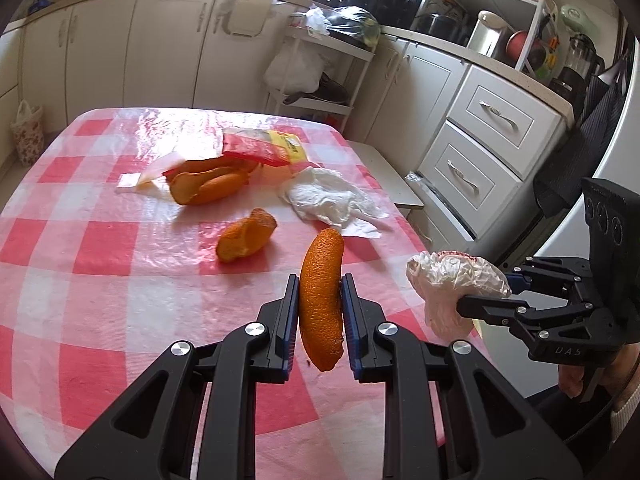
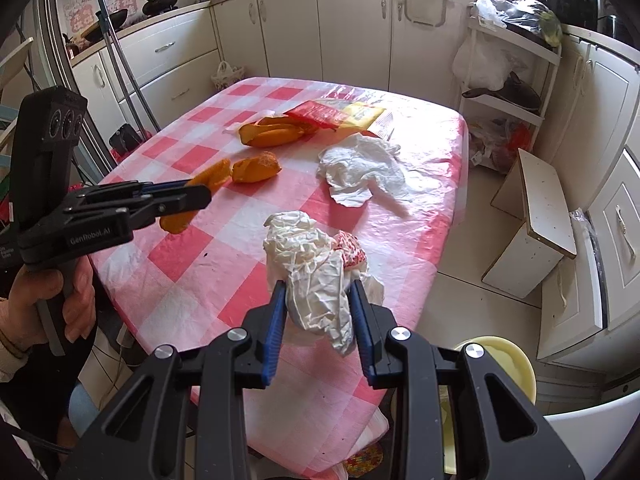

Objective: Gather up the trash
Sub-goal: 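Lift the orange peel with the left tool while the right tool lifts the white plastic, then open the right tool over the yellow bin while the left tool drops the orange peel in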

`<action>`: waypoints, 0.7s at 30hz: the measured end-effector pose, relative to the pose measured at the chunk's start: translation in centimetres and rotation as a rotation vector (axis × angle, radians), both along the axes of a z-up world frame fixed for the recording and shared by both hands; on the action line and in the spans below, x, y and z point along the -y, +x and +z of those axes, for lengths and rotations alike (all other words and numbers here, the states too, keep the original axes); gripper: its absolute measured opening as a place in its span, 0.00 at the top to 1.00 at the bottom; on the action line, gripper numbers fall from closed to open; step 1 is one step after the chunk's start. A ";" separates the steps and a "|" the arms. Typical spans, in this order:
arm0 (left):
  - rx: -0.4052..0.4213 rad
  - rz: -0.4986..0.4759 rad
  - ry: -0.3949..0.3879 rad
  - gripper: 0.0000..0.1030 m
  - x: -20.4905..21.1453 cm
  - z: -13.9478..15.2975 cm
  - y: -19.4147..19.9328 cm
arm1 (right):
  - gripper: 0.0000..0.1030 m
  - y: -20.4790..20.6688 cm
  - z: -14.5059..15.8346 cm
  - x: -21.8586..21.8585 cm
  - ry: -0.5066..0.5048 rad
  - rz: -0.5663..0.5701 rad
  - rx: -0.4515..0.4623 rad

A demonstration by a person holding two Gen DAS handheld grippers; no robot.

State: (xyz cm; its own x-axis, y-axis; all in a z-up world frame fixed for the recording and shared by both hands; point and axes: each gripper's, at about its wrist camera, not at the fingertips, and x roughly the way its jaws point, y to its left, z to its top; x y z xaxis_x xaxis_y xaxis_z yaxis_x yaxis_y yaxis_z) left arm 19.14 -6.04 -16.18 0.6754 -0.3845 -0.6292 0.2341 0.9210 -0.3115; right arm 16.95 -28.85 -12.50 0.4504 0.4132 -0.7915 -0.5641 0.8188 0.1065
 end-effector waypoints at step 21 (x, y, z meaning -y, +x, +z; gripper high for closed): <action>0.012 -0.112 0.010 0.81 5.6 1.2 -0.1 | 0.68 1.3 -0.2 6.7 -0.021 -0.307 -0.011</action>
State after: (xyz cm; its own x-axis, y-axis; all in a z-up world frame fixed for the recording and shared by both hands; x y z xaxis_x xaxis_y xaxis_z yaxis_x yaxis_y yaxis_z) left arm 19.08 -11.64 -15.01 0.6363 -0.4517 -0.6253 0.3396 0.8919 -0.2987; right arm 18.24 -35.59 -12.75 0.5429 0.2429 -0.8039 -0.2893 0.9528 0.0924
